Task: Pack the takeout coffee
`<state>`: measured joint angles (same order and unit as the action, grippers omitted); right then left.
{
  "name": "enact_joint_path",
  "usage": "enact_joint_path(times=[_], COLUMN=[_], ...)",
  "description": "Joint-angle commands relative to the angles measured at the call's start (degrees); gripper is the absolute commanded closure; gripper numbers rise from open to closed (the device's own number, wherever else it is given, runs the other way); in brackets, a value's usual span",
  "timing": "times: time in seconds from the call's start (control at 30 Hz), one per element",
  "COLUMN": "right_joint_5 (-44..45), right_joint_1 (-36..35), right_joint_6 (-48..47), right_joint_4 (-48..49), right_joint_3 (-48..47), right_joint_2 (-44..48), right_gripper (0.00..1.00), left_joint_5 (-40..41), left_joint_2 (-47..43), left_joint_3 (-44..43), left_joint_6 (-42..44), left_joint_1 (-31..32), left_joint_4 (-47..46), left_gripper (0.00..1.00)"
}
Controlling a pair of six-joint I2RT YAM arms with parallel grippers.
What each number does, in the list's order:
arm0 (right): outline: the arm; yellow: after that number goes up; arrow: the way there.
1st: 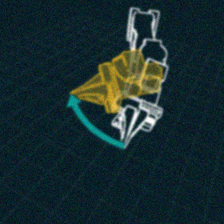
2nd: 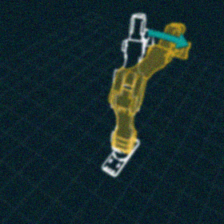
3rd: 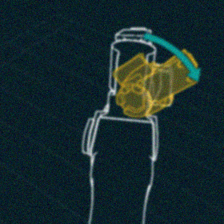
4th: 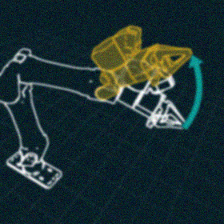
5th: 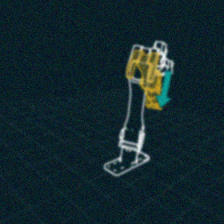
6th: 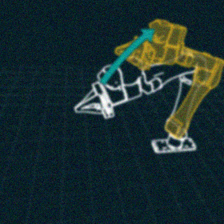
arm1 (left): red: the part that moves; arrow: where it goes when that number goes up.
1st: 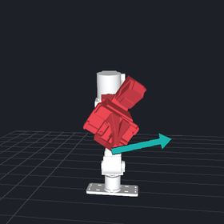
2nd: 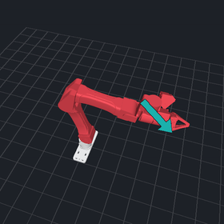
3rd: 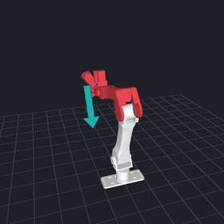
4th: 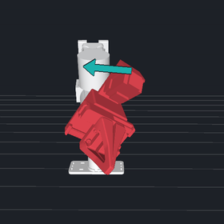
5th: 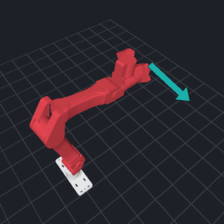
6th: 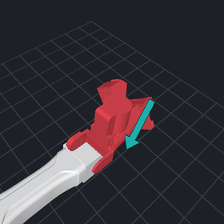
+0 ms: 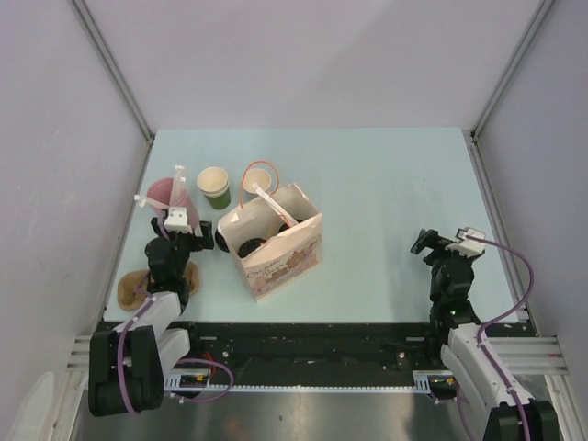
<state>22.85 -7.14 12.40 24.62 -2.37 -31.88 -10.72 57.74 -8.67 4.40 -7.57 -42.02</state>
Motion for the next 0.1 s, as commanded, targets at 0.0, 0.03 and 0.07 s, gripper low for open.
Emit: enact_joint_path(times=[0.0,0.03,0.07], right_joint_5=[0.2,0.3,0.5], right_joint_1=[-0.1,-0.1,-0.1], right_joint_6=[0.1,0.1,0.2], right_joint_4=[3.2,3.0,2.8], right_joint_3=[1.1,1.1,1.1], right_joint_2=[0.6,0.6,0.8], right_gripper=[0.01,0.00,0.00], left_joint_5=[-0.3,-0.4,-0.3], left_joint_2=[-0.5,-0.6,-0.6], left_joint_3=[0.3,0.4,0.4], left_joint_6=[-2.0,-1.9,-1.9], left_joint_1=[0.4,0.5,0.5], left_joint_4=[-4.2,-4.2,-4.2], left_gripper=[0.00,0.00,0.00])
